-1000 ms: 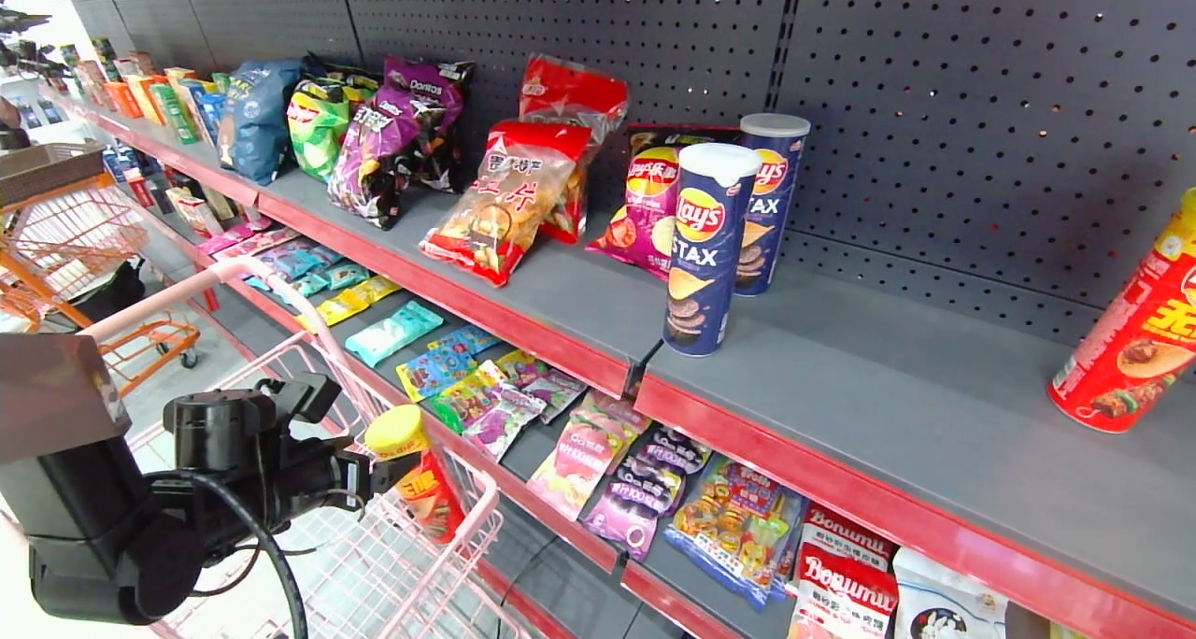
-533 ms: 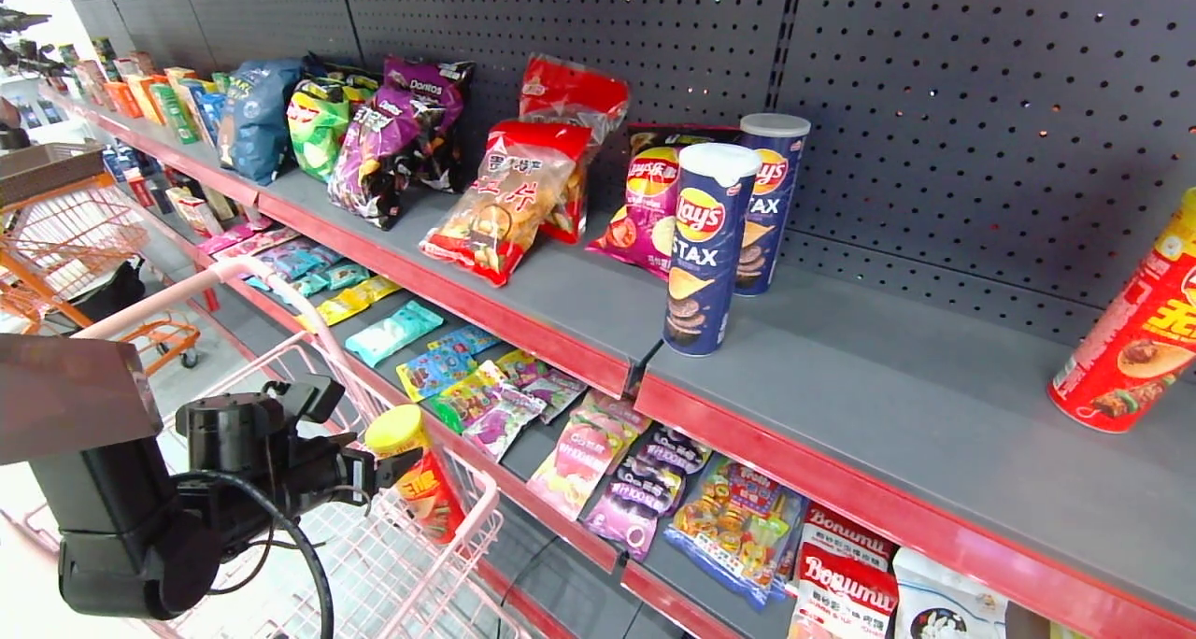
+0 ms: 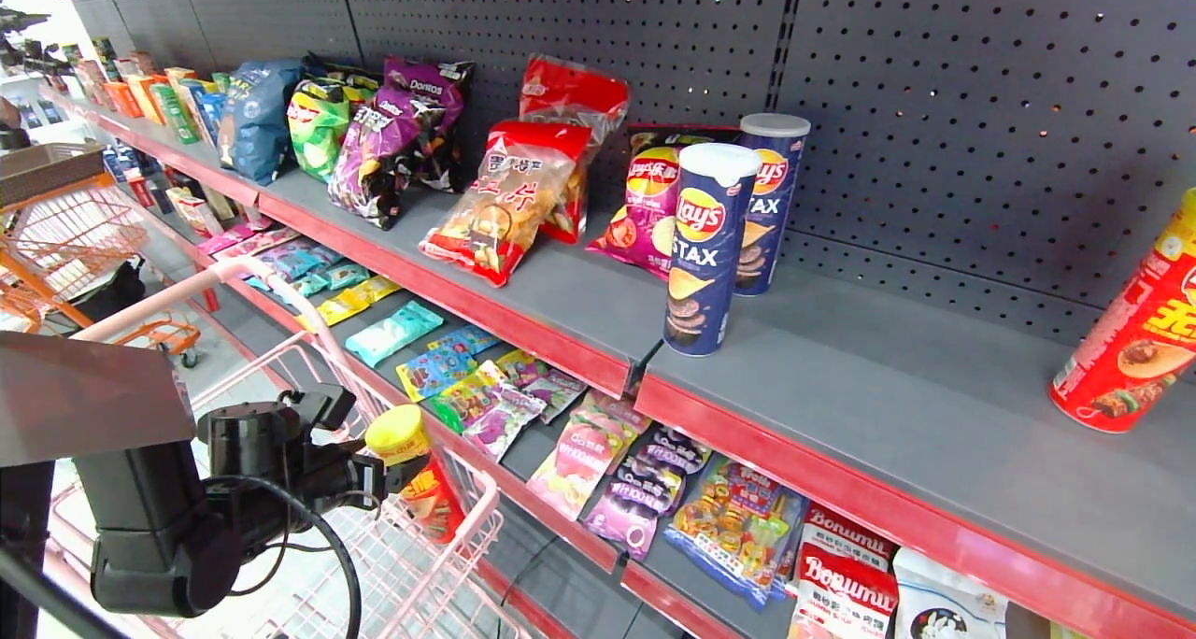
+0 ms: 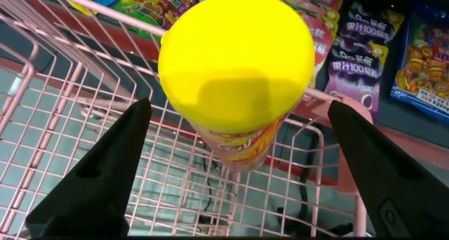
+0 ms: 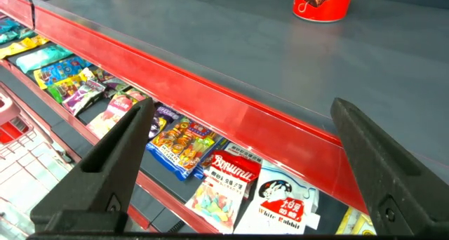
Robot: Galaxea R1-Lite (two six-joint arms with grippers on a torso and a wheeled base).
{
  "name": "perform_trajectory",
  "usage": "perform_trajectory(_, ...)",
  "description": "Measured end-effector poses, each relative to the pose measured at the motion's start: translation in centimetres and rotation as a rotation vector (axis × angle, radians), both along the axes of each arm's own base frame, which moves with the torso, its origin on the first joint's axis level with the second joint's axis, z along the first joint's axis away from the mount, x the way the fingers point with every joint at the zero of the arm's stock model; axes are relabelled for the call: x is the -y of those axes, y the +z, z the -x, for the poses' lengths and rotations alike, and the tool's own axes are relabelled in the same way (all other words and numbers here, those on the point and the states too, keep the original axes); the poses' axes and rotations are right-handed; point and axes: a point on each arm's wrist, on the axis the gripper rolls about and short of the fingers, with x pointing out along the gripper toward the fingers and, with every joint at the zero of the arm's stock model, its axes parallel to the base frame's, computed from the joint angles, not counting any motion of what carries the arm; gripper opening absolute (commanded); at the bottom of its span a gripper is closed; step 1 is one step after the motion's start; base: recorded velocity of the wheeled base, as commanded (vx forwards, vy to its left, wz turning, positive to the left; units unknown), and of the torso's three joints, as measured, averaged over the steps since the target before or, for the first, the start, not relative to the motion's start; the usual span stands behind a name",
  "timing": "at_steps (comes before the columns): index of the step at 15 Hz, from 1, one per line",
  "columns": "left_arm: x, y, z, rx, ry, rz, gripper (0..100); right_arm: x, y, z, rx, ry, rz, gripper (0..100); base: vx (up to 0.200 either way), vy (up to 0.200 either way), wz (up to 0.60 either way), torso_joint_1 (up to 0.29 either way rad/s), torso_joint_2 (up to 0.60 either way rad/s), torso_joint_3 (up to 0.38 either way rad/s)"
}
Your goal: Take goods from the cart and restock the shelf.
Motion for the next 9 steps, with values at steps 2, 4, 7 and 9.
perform_trajectory(2,0.0,-0.4,-0.5,0.002,0.000,0.000,100,0.0,0.0,0.0,0.000,0.000,0.000,100,0.000,0.000,0.00,0.000,0.00,0.000)
perform_trajectory(4,0.0,-0.8,-1.2,0.010,-0.004,0.001,100,0.0,0.0,0.0,0.000,0.000,0.001,100,0.000,0.000,0.00,0.000,0.00,0.000)
perform_trajectory(7,0.1,-1.3,-1.9,0.016,-0.009,0.003,100,0.0,0.0,0.0,0.000,0.001,0.001,100,0.000,0.000,0.00,0.000,0.00,0.000)
perform_trajectory(9,0.1,-1.5,-2.4,0.027,-0.010,0.000,100,0.0,0.0,0.0,0.000,0.001,0.001,100,0.000,0.000,0.00,0.000,0.00,0.000)
